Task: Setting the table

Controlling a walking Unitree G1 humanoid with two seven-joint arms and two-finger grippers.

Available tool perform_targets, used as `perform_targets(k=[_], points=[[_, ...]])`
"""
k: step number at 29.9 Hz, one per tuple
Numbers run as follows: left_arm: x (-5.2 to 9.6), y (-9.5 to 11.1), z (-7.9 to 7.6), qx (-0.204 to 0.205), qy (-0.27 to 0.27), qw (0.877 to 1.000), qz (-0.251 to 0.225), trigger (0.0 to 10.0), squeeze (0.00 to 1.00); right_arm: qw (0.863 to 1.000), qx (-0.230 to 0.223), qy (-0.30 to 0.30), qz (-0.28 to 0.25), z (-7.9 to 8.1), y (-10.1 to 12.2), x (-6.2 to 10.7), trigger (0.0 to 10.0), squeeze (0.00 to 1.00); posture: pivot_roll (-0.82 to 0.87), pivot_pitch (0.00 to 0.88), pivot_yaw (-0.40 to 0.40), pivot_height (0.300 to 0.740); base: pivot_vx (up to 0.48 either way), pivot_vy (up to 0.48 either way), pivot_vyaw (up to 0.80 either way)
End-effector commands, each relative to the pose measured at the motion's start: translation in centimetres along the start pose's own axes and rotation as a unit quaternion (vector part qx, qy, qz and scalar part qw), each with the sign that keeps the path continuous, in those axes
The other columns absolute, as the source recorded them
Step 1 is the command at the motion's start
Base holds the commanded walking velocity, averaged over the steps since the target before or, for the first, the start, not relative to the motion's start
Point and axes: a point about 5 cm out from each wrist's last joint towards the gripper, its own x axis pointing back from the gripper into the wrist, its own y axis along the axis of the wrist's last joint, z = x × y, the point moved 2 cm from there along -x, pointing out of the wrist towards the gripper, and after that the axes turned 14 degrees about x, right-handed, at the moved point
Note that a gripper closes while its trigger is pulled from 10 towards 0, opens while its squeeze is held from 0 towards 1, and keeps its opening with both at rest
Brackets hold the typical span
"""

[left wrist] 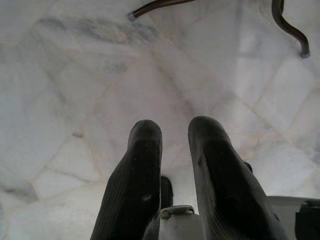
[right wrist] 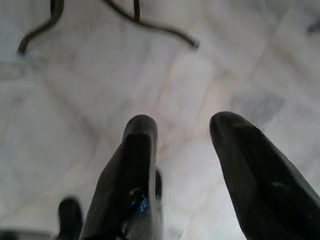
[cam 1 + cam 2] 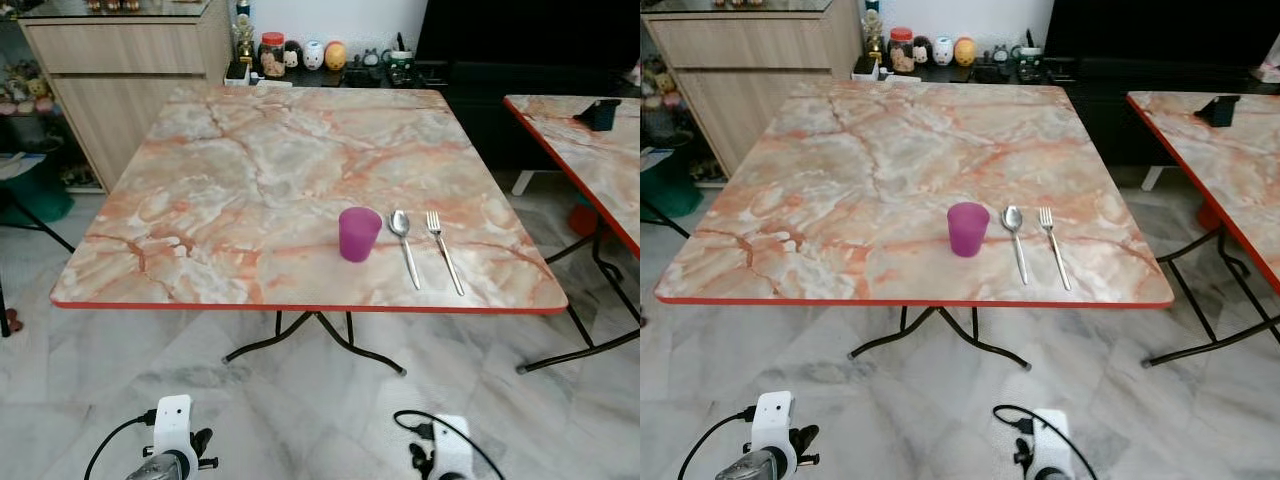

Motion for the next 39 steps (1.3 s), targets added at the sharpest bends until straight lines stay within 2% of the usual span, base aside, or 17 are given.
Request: perform_targets(k=[1, 5, 8, 10, 14, 16, 19, 21, 22, 27, 28, 30, 32, 35, 39], points=[[0.0, -0.4, -0.1, 0.005, -0.001, 1.000, 0.003, 10.0, 0.00, 0.999, 0.015, -0.003, -0.037, -0.6, 1.0, 0.0, 10.0, 0.00, 0.06, 0.000, -0.037, 0.740, 0.000, 0.000, 0.00], [0.1, -0.4, 0.0, 0.006, 0.001, 1.000, 0.003, 10.0, 0.00, 0.995, 0.019, -0.015, -0.093, -1.5, 1.8, 0.4, 10.0, 0.00, 0.05, 0.000, -0.038, 0.740, 0.000, 0.000, 0.00], [0.1, -0.5, 0.0, 0.005, 0.002, 1.000, 0.004, 10.0, 0.00, 0.985, 0.039, -0.029, -0.168, -2.0, 2.9, 1.5, 10.0, 0.00, 0.04, 0.000, -0.041, 0.740, 0.000, 0.000, 0.00], [0.1, -0.5, 0.0, 0.006, 0.002, 1.000, 0.003, 10.0, 0.00, 0.975, 0.047, -0.036, -0.213, -2.0, 3.4, 2.7, 10.0, 0.00, 0.04, 0.000, -0.047, 0.740, 0.000, 0.000, 0.00], [0.1, -0.4, 0.0, 0.009, 0.003, 1.000, -0.001, 10.0, 0.00, 0.965, 0.052, -0.035, -0.256, -1.6, 4.2, 4.9, 10.0, 0.00, 0.04, 0.000, -0.047, 0.740, 0.000, 0.000, 0.00], [0.1, -0.2, 0.1, 0.011, 0.003, 1.000, -0.005, 10.0, 0.00, 0.954, 0.052, -0.039, -0.292, -1.5, 5.9, 6.8, 10.0, 0.00, 0.03, 0.000, -0.046, 0.740, 0.000, 0.000, 0.00], [0.1, 0.0, 0.1, 0.015, 0.003, 1.000, -0.012, 10.0, 0.00, 0.941, 0.045, -0.069, -0.328, -2.4, 8.6, 7.7, 10.0, 0.00, 0.02, 0.000, -0.041, 0.740, 0.000, 0.000, 0.00], [0.1, 0.1, 0.1, 0.017, 0.003, 1.000, -0.014, 10.0, 0.00, 0.936, 0.031, -0.090, -0.340, -3.1, 9.9, 7.8, 10.0, 0.00, 0.02, 0.000, -0.041, 0.740, 0.000, 0.000, 0.00], [0.0, 0.2, 0.1, 0.015, 0.003, 1.000, -0.014, 10.0, 0.00, 0.924, 0.017, -0.115, -0.365, -3.9, 12.6, 7.5, 10.0, 0.00, 0.02, 0.000, -0.035, 0.740, 0.000, 0.000, 0.00], [0.0, 0.5, -0.1, 0.014, 0.003, 1.000, -0.018, 10.0, 0.00, 0.906, 0.012, -0.127, -0.404, -4.6, 17.3, 8.1, 10.0, 0.00, 0.03, 0.000, -0.033, 0.740, 0.000, 0.000, 0.00], [0.0, 0.5, -0.1, 0.014, 0.003, 1.000, -0.018, 10.0, 0.00, 0.906, 0.012, -0.127, -0.404, -4.6, 17.3, 8.1, 10.0, 0.00, 0.03, 0.000, -0.033, 0.740, 0.000, 0.000, 0.00], [-0.1, 0.6, -0.1, 0.016, 0.003, 1.000, -0.021, 10.0, 0.00, 0.897, 0.013, -0.138, -0.420, -5.3, 19.4, 8.3, 10.0, 0.00, 0.03, 0.000, -0.032, 0.740, 0.000, 0.000, 0.00], [-0.1, 0.6, -0.1, 0.011, 0.005, 1.000, -0.018, 10.0, 0.00, 0.894, 0.009, -0.148, -0.422, -5.9, 20.4, 8.3, 10.0, 0.00, 0.03, 0.000, -0.031, 0.740, 0.000, 0.000, 0.00], [-0.1, 0.5, 0.0, -0.001, 0.005, 1.000, -0.009, 10.0, 0.00, 0.894, 0.026, -0.148, -0.422, -6.4, 21.2, 8.1, 10.0, 0.00, 0.03, 0.000, -0.033, 0.740, 0.000, 0.000, 0.00], [0.1, 0.1, 0.8, -0.018, 0.019, 1.000, 0.002, 10.0, 0.00, 0.892, 0.032, -0.151, -0.425, -7.0, 21.9, 8.2, 10.0, 0.00, 0.03, 0.000, -0.037, 0.740, 0.000, 0.000, 0.00]])
